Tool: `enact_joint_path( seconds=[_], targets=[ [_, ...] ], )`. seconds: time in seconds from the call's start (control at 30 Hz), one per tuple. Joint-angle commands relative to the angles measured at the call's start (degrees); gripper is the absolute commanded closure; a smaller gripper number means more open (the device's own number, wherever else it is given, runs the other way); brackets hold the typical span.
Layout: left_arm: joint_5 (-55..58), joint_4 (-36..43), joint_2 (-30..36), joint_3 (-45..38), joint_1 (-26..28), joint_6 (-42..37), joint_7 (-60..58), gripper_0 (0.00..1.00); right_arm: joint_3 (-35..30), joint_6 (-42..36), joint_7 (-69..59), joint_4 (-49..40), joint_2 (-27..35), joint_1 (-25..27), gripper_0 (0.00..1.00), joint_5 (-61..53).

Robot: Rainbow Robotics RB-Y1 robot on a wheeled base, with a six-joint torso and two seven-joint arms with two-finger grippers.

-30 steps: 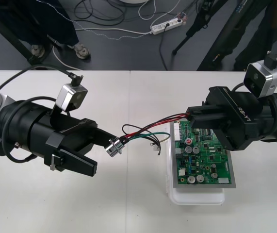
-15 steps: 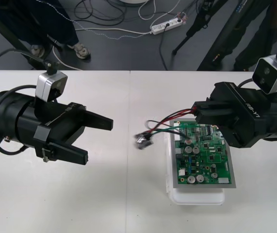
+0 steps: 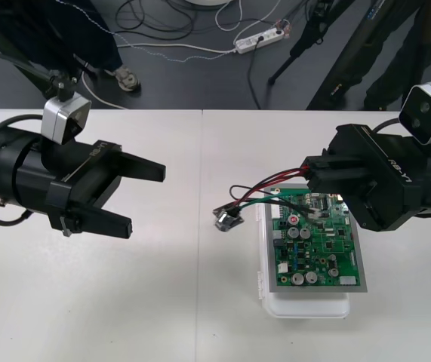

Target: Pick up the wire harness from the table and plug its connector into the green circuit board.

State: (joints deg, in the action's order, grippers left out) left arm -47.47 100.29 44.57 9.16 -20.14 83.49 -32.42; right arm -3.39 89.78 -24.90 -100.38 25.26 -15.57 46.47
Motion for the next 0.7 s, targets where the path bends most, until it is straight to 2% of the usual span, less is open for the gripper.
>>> enact_joint_path(
  seconds=[0.03,0.33,0.7],
  targets=[
    [2.2,1.8,4.0,-1.3,-3.5,-3.9,6.6,0.00,-2.1,-3.3,-2.0,-4.7,-1.6,-1.5,1.00,0.9],
    [3.9,1.9,5.3,-1.2,-4.3,-6.5,15.5,0.00,-3.7,-9.4,-2.3,-10.7,-3.5,0.8,1.00,8.8],
    [9.7,4.7,8.4,1.9,-4.4,-12.2,25.7,0.00,-6.8,-11.0,-2.2,-16.4,-5.6,3.1,1.00,17.2]
  ],
)
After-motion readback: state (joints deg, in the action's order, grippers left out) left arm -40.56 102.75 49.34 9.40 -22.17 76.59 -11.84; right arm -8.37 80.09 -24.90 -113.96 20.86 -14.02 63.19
